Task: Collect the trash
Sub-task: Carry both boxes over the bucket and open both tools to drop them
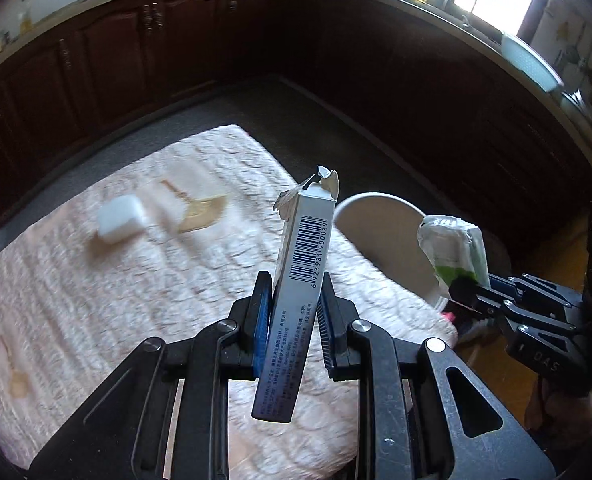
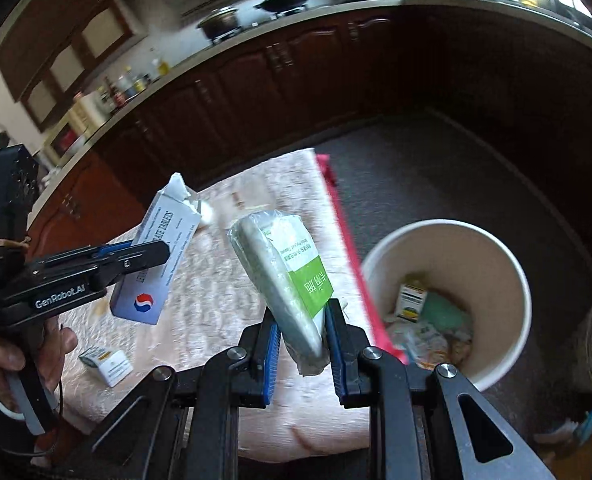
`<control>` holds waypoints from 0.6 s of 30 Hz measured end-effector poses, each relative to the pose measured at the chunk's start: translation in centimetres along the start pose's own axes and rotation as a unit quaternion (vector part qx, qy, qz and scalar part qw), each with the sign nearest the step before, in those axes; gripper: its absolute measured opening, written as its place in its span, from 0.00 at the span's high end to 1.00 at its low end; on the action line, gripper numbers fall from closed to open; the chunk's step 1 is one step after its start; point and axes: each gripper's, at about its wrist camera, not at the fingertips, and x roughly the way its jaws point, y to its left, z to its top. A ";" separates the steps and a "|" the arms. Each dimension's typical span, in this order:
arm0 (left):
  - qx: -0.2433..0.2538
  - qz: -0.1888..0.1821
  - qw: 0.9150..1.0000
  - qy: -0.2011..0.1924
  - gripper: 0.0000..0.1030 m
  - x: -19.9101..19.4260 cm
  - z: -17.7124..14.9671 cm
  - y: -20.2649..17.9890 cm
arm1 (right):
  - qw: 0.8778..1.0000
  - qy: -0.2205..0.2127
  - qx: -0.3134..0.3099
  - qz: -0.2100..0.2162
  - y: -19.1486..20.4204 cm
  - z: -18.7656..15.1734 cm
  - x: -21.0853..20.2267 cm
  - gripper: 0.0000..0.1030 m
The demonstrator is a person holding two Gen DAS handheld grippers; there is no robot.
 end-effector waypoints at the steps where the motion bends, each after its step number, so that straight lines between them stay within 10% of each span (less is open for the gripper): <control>1: 0.004 -0.004 1.000 0.001 0.81 0.3 0.3 -0.6 | 1.000 -0.001 0.003 -0.006 -0.6 0.1 -0.1 0.80; 18: 0.020 -0.066 0.997 0.028 0.81 6.2 2.9 -7.6 | 0.994 0.007 0.091 -0.065 -8.4 -1.2 -0.1 0.80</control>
